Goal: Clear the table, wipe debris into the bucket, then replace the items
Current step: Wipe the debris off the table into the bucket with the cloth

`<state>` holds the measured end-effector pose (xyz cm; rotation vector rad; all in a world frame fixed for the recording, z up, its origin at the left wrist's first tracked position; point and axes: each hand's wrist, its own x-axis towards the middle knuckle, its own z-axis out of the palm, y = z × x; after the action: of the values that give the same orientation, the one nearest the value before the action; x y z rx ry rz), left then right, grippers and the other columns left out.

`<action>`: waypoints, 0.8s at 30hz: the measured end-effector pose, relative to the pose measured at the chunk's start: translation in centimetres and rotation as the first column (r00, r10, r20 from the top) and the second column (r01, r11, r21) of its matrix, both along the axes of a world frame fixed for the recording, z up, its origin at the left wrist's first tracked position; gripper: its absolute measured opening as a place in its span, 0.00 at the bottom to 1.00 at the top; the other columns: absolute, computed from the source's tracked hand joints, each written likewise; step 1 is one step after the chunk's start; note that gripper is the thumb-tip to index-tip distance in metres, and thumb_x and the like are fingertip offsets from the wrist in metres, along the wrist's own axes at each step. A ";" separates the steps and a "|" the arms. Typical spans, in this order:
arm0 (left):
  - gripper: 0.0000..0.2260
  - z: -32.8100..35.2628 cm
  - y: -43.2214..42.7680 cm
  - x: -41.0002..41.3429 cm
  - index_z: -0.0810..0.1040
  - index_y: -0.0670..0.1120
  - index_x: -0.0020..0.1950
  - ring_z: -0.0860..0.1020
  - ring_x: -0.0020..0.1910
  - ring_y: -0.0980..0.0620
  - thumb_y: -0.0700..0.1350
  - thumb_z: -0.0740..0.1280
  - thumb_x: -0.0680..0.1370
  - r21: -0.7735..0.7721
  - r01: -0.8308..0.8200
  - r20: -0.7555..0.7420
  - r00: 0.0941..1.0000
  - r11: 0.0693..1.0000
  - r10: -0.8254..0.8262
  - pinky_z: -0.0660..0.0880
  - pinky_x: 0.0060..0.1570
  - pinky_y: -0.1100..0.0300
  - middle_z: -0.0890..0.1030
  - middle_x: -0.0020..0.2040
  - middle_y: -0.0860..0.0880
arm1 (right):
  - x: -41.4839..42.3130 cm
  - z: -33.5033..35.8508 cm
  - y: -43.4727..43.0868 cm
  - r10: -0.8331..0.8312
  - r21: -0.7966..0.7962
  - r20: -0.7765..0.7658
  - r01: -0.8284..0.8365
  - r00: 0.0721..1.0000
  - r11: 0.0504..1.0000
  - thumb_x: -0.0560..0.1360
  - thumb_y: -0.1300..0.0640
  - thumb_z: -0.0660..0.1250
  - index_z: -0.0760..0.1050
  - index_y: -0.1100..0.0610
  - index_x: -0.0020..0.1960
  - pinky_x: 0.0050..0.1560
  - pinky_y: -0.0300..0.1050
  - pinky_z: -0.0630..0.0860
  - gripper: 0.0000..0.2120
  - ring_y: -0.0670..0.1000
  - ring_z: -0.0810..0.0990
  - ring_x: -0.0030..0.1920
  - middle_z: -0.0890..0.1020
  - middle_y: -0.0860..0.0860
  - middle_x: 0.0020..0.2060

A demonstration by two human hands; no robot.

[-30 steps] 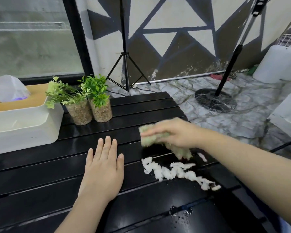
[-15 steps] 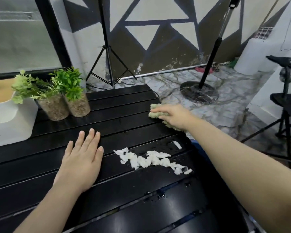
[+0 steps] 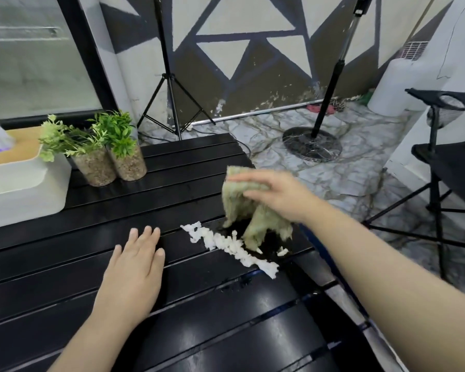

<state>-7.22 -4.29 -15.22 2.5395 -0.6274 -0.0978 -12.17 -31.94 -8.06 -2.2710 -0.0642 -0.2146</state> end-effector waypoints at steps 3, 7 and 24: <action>0.23 -0.7 0.6 -1.6 0.52 0.51 0.74 0.42 0.74 0.58 0.52 0.48 0.79 0.107 0.014 0.047 0.999 0.994 -0.019 0.41 0.73 0.56 0.50 0.77 0.54 | 2.2 -0.6 -1.5 -0.053 -0.177 -0.106 0.033 0.993 0.984 0.76 0.54 0.65 0.71 0.41 0.64 0.62 0.29 0.62 0.18 0.42 0.67 0.65 0.72 0.42 0.65; 0.23 -0.8 0.3 -1.5 0.50 0.52 0.75 0.41 0.74 0.57 0.52 0.47 0.79 0.130 -0.001 0.076 0.997 0.992 -0.009 0.40 0.73 0.55 0.47 0.77 0.55 | 2.6 -5.1 -1.1 -0.080 -0.330 -0.276 -0.016 0.958 0.944 0.74 0.42 0.63 0.63 0.41 0.69 0.75 0.52 0.46 0.25 0.46 0.52 0.75 0.63 0.48 0.73; 0.22 0.3 1.5 -1.9 0.53 0.51 0.74 0.42 0.75 0.57 0.51 0.49 0.80 0.058 -0.055 -0.035 0.998 0.997 0.057 0.40 0.73 0.55 0.50 0.77 0.54 | 5.0 0.3 -0.4 -0.085 -0.217 -0.083 0.065 0.993 0.974 0.72 0.61 0.67 0.74 0.40 0.60 0.56 0.36 0.70 0.21 0.46 0.76 0.56 0.77 0.45 0.61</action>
<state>-9.10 -2.78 -14.90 2.6017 -0.5463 -0.1433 -7.20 -32.31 -7.77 -2.4979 0.0490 -0.1484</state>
